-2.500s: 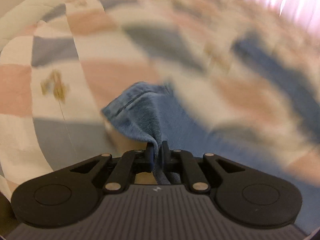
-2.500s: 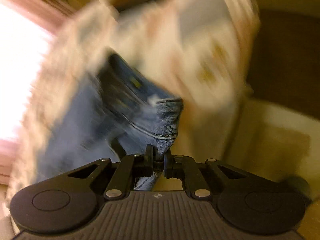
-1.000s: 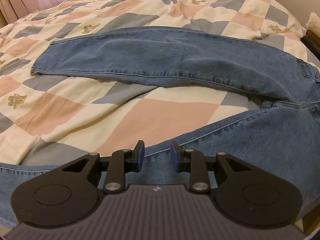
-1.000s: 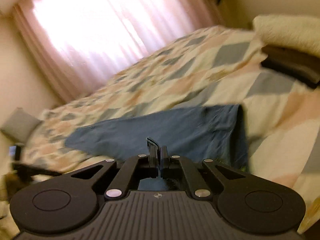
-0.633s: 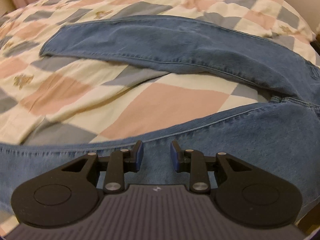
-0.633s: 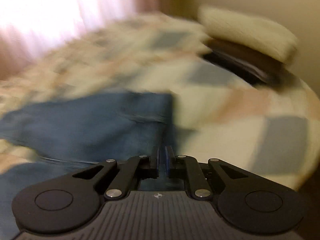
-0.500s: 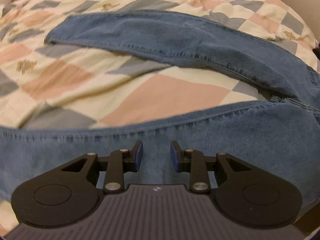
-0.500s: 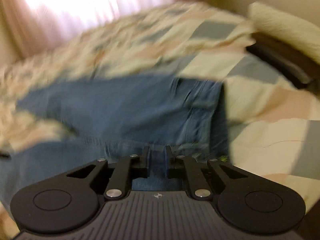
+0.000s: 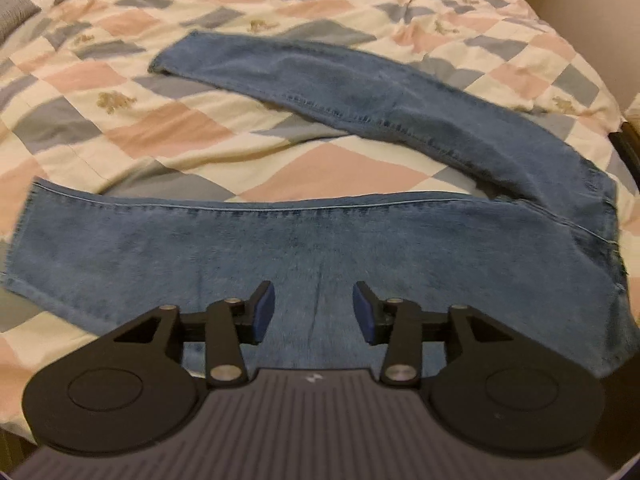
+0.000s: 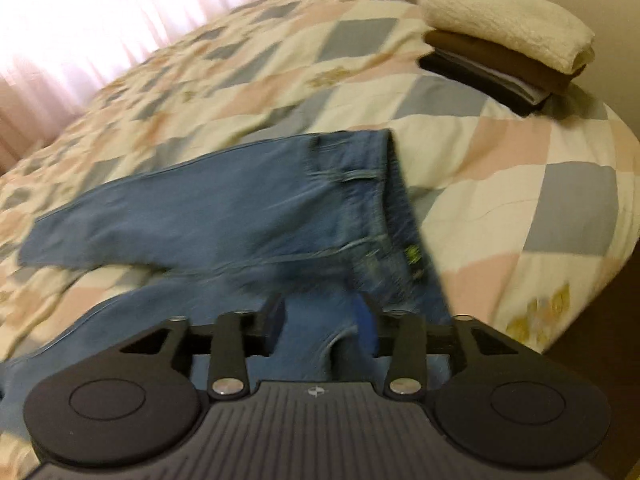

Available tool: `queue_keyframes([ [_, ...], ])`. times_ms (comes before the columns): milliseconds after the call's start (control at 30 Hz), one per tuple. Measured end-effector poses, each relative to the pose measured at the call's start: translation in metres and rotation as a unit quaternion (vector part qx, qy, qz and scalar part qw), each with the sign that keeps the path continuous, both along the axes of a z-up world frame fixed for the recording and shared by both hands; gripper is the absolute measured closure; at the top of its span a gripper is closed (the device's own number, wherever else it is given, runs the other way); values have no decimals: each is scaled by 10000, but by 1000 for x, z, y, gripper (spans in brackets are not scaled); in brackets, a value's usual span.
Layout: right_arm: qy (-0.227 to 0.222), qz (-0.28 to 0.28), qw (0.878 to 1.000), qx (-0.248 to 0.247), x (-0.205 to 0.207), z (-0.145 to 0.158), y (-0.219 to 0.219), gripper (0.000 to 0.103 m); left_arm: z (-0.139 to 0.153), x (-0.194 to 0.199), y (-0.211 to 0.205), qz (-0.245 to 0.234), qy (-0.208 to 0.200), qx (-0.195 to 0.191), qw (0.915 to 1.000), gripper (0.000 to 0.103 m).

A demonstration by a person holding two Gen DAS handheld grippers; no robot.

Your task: Fold clothes

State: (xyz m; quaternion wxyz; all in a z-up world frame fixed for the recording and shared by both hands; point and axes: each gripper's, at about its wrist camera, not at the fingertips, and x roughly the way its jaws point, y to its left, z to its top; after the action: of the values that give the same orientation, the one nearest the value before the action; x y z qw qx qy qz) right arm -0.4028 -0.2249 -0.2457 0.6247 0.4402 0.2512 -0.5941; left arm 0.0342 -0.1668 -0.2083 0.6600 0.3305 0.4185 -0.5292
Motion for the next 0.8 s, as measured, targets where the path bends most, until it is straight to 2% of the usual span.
queue_keyframes([
  [100,-94,95,9998,154,22,20,27,41,25,-14,13,-217,-104,32,9997,58],
  [333,-173,179,9991,330,75,62,89,31,59,-37,35,-821,-245,56,9963,45],
  [400,-148,117,9995,265,91,73,106,27,68,-36,44,-969,-241,-35,9950,40],
  [533,-67,-23,9999,72,120,96,141,26,87,-27,60,-1214,-287,-226,9919,38],
  [633,19,-115,9999,-108,142,112,169,21,101,-17,75,-1333,-346,-409,9896,33],
  [800,68,-308,9992,-233,165,122,200,15,117,0,100,-1514,-358,-640,9857,32],
])
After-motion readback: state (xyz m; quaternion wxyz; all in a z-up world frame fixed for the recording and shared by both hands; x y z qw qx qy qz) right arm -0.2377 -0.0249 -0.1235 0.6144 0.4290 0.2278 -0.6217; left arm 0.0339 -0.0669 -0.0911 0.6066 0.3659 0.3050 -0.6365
